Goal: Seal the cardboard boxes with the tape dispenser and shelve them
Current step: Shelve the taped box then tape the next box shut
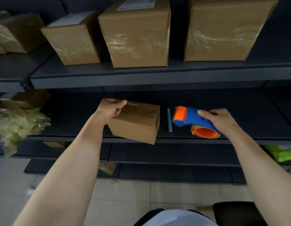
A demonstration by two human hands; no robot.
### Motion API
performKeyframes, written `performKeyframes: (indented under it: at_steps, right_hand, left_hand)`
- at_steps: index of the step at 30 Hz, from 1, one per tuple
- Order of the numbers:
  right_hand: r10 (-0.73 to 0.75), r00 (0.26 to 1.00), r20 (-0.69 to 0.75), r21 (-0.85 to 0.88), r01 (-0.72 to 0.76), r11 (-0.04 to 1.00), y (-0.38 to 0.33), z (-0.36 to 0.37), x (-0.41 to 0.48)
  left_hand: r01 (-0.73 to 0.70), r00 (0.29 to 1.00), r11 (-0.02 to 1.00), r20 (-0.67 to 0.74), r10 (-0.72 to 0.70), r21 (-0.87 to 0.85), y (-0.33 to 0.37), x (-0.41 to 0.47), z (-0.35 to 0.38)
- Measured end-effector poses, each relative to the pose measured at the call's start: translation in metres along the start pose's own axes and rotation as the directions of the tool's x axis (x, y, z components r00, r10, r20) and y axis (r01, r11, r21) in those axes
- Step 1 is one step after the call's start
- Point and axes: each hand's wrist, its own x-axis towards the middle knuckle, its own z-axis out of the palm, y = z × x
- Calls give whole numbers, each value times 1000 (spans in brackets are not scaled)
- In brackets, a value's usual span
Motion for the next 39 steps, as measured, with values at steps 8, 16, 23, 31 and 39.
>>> performKeyframes:
  at_steps: [8, 16, 23, 31, 39]
  right_hand:
    - [-61, 997, 47, -100, 65, 993, -49, 29, 6]
    - [2, 999, 50, -178, 7, 984, -55, 48, 13]
    - [25, 999, 31, -141, -20, 990, -48, 56, 13]
    - [29, 999, 32, -138, -25, 990, -44, 58, 12]
    - [-4, 999, 32, -127, 8, 992, -43, 60, 11]
  left_hand:
    - [-37, 981, 999, -187, 43, 39, -1, 33, -34]
    - [42, 973, 997, -230, -25, 67, -18, 52, -35]
    - [126, 978, 989, -160, -136, -72, -27, 60, -46]
    - [104, 954, 994, -278, -112, -43, -43, 58, -42]
    - [-94, 885, 763, -297, 358, 640, -40, 37, -5]
